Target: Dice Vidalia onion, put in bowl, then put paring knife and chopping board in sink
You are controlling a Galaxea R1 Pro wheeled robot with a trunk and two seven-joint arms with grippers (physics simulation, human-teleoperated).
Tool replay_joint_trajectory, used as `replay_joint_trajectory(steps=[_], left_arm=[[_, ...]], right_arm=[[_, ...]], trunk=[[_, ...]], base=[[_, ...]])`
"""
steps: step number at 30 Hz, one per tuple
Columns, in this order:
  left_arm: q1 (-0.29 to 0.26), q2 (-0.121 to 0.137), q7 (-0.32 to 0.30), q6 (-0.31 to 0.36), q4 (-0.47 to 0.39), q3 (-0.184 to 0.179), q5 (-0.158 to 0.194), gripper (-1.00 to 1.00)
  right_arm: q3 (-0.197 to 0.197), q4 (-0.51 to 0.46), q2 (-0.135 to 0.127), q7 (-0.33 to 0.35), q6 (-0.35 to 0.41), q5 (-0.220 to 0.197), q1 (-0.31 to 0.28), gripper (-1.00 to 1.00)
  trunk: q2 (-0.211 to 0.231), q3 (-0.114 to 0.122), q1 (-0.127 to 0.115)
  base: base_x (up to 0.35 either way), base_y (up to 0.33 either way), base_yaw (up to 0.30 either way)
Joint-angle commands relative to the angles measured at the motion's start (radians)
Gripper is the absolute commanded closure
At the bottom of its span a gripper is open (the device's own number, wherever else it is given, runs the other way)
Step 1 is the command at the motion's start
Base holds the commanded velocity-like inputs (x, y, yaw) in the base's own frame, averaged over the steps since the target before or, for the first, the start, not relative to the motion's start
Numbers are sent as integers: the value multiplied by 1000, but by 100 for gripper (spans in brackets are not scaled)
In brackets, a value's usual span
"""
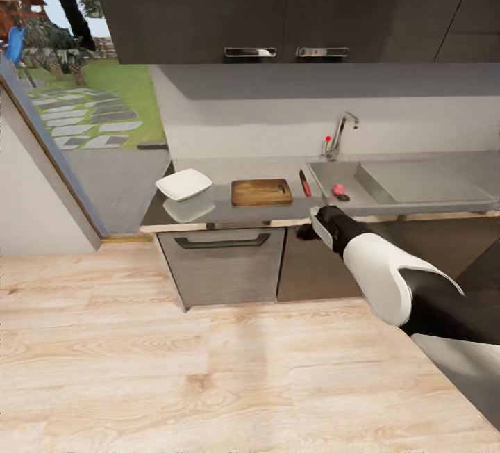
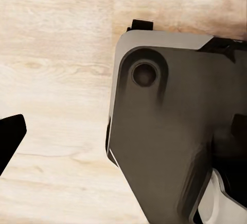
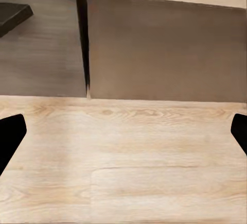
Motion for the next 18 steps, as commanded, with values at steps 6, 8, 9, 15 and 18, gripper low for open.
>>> replay_joint_trajectory(steps=[6,8,9,15,18], left_arm=[[-1,-1,-1,-5,0,-8,7,-100],[-1,-3,-1,-35,-2,-8,7,-100],[-1,-3,-1,-43,-2,-8,7,-100],[-1,-7,-1,-98,-5,-8,6,-100],[-1,-11,0,-106,-22,-7,5,-100]], right_arm=[[-7,109,-48,1,-252,6,160,-100],[-6,115,-53,3,-482,6,356,-100],[-6,116,-53,4,-522,7,391,-100],[-5,117,-52,4,-832,25,669,-100],[-5,118,-49,5,-945,44,792,-100]], trunk=[[-2,-2,0],[-2,-2,0],[-2,-2,0],[-2,-2,0],[-2,-2,0]], base=[[-43,0,0],[-5,0,0],[-2,0,0],[0,0,0],[0,0,0]])
